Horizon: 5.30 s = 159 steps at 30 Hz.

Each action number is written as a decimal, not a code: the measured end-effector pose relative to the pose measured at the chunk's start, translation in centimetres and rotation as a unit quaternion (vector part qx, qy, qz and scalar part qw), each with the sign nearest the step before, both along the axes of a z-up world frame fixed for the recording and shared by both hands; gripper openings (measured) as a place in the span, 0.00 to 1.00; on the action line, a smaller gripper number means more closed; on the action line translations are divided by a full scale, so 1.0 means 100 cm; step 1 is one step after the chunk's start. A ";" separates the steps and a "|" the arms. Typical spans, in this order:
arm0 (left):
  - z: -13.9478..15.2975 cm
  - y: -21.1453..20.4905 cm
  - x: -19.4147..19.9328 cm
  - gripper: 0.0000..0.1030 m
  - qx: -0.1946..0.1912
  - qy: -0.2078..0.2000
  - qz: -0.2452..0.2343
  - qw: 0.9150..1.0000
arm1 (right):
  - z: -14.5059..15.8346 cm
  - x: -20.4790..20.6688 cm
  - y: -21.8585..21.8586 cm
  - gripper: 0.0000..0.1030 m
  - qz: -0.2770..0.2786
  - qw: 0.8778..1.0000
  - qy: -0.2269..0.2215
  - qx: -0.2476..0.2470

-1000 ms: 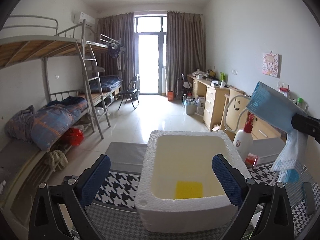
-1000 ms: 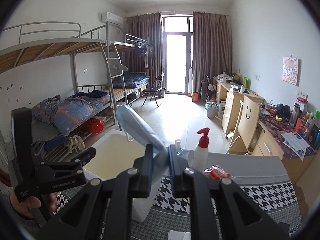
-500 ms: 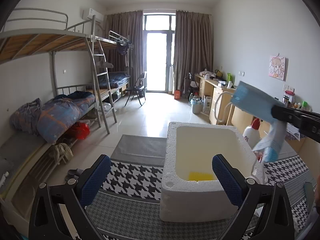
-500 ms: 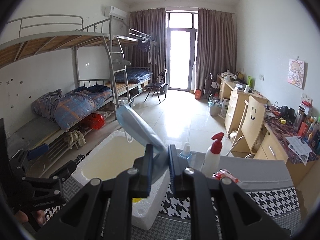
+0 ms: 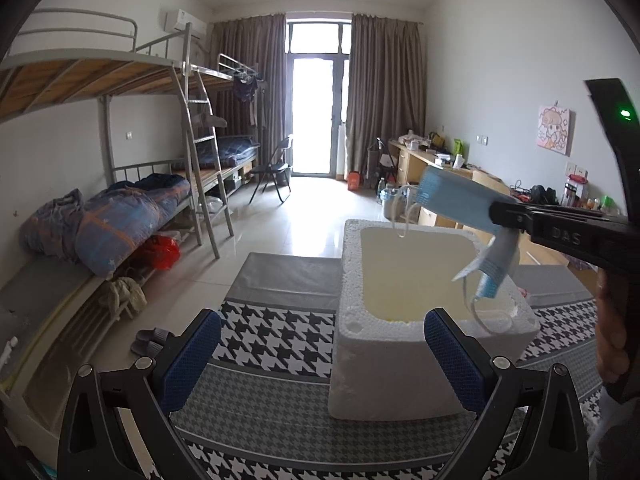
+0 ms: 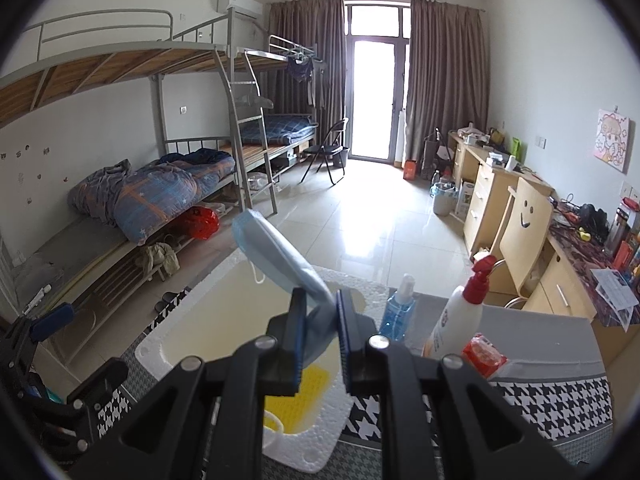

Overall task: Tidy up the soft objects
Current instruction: 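Carry the blue mask with the right gripper over the foam box and release it, then move both tools back toward the remaining tissues and grey sock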

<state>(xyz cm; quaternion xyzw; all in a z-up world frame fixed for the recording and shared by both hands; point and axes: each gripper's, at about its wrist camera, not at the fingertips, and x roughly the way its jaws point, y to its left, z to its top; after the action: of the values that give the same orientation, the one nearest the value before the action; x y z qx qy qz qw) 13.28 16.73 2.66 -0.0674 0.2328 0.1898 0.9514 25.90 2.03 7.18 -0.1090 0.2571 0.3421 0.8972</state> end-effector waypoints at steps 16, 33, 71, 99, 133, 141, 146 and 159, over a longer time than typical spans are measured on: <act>-0.006 0.000 -0.011 0.99 -0.011 -0.007 -0.007 1.000 | -0.024 0.017 0.019 0.62 -0.004 0.999 0.048 -0.023; 0.002 -0.010 -0.014 0.99 -0.006 -0.017 -0.016 1.000 | -0.005 -0.005 -0.012 0.70 -0.009 1.000 0.023 0.000; 0.015 -0.083 -0.058 0.99 0.010 -0.066 -0.094 0.993 | 0.003 -0.096 -0.126 0.93 -0.039 0.993 -0.069 0.082; -0.015 -0.124 -0.060 0.99 -0.025 -0.066 -0.166 0.984 | -0.031 -0.122 -0.184 0.93 -0.097 0.990 -0.080 0.069; -0.056 -0.163 -0.040 0.99 -0.018 0.000 -0.209 0.978 | -0.079 -0.117 -0.236 0.93 -0.174 0.984 -0.029 0.038; -0.072 -0.170 -0.029 0.99 -0.023 0.027 -0.215 0.976 | -0.095 -0.116 -0.247 0.93 -0.190 0.981 -0.005 0.026; -0.081 -0.173 -0.022 0.99 -0.027 0.047 -0.217 0.975 | -0.104 -0.112 -0.249 0.93 -0.195 0.980 0.014 0.023; -0.105 -0.181 -0.008 0.99 -0.032 0.099 -0.225 0.969 | -0.123 -0.110 -0.250 0.93 -0.199 0.979 0.042 0.008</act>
<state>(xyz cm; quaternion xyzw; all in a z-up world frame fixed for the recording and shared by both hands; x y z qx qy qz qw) 12.50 -1.32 -7.79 -0.0251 0.3408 -0.0308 0.9393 14.95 -22.96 -5.14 -0.0335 0.3085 0.1627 0.9366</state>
